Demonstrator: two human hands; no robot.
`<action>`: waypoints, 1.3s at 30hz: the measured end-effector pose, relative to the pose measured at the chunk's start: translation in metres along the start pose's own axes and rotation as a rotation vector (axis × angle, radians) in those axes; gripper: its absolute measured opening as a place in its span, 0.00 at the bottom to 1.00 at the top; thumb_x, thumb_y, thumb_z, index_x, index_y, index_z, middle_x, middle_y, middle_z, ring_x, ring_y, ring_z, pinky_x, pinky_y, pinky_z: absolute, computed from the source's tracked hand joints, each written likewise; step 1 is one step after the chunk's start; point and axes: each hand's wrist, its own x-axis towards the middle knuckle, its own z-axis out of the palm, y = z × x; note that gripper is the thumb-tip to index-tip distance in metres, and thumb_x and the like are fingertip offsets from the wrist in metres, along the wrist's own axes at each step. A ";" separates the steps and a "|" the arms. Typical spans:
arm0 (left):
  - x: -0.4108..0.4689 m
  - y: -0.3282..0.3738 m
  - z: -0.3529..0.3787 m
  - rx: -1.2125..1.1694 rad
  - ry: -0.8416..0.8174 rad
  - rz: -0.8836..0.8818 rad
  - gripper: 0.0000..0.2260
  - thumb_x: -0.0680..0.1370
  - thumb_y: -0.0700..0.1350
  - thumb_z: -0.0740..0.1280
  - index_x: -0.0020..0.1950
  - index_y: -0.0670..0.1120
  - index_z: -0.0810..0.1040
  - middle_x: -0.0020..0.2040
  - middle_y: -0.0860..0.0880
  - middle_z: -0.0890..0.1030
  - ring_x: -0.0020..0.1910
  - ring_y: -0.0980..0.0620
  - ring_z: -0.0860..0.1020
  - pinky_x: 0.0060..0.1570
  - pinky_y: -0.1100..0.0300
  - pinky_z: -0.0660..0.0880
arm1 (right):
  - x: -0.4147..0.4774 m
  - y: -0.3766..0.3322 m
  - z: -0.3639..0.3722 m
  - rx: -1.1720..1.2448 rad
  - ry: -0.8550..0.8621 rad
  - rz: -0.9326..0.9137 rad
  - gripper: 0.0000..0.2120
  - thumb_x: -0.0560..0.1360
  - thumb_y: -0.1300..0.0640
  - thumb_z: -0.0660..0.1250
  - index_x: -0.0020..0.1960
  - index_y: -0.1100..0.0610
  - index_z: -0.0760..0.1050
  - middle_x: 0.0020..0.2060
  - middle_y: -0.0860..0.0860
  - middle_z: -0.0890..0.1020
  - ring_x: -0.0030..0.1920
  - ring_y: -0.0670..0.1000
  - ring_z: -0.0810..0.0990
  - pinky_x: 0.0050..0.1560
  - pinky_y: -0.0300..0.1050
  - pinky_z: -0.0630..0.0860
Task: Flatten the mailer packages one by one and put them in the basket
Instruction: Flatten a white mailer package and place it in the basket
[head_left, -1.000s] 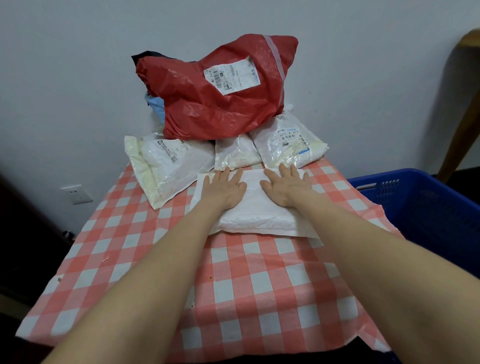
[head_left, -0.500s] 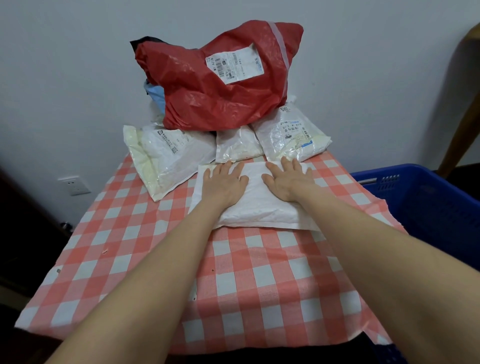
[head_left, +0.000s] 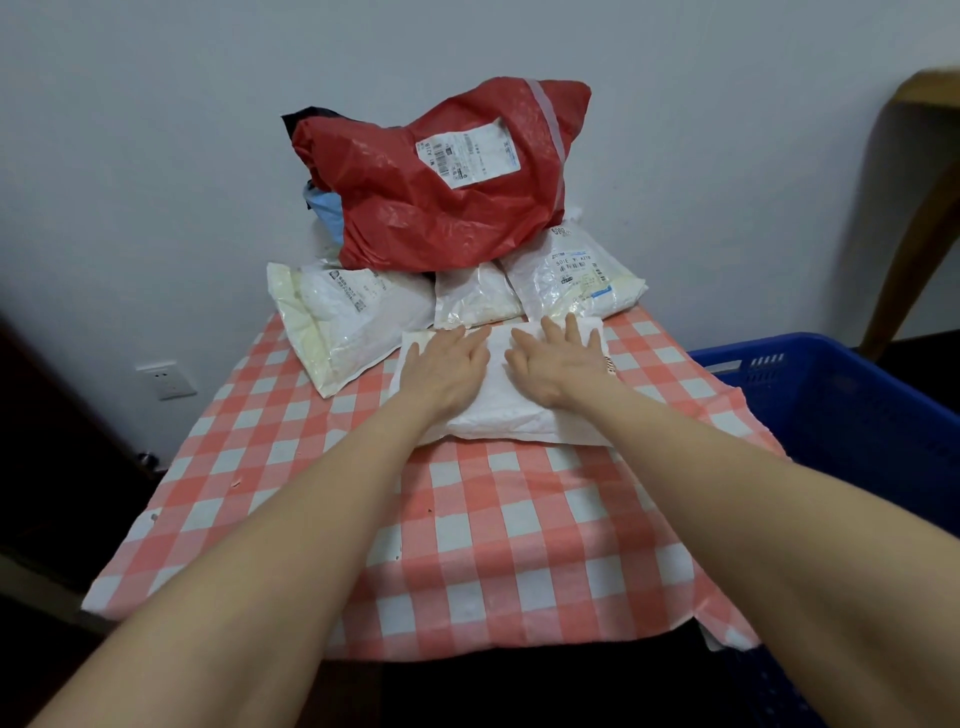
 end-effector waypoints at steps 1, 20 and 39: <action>-0.003 0.001 -0.002 0.005 -0.009 0.012 0.21 0.83 0.51 0.47 0.77 0.57 0.55 0.78 0.50 0.55 0.77 0.53 0.51 0.73 0.42 0.45 | -0.003 -0.001 0.000 0.006 -0.016 0.000 0.27 0.81 0.42 0.42 0.78 0.45 0.48 0.78 0.54 0.46 0.77 0.61 0.38 0.74 0.64 0.39; -0.021 -0.003 0.015 0.204 0.046 0.023 0.22 0.82 0.57 0.47 0.77 0.58 0.53 0.78 0.51 0.55 0.77 0.47 0.52 0.73 0.40 0.49 | -0.007 0.004 0.023 0.006 -0.043 -0.032 0.28 0.80 0.36 0.40 0.78 0.41 0.43 0.78 0.52 0.43 0.77 0.57 0.37 0.74 0.63 0.38; -0.025 -0.009 -0.017 -0.032 0.049 -0.492 0.19 0.82 0.48 0.47 0.72 0.47 0.63 0.66 0.38 0.68 0.64 0.39 0.69 0.58 0.48 0.67 | -0.025 0.030 -0.007 0.127 0.042 0.388 0.25 0.82 0.47 0.53 0.74 0.58 0.56 0.68 0.57 0.69 0.67 0.58 0.70 0.53 0.49 0.68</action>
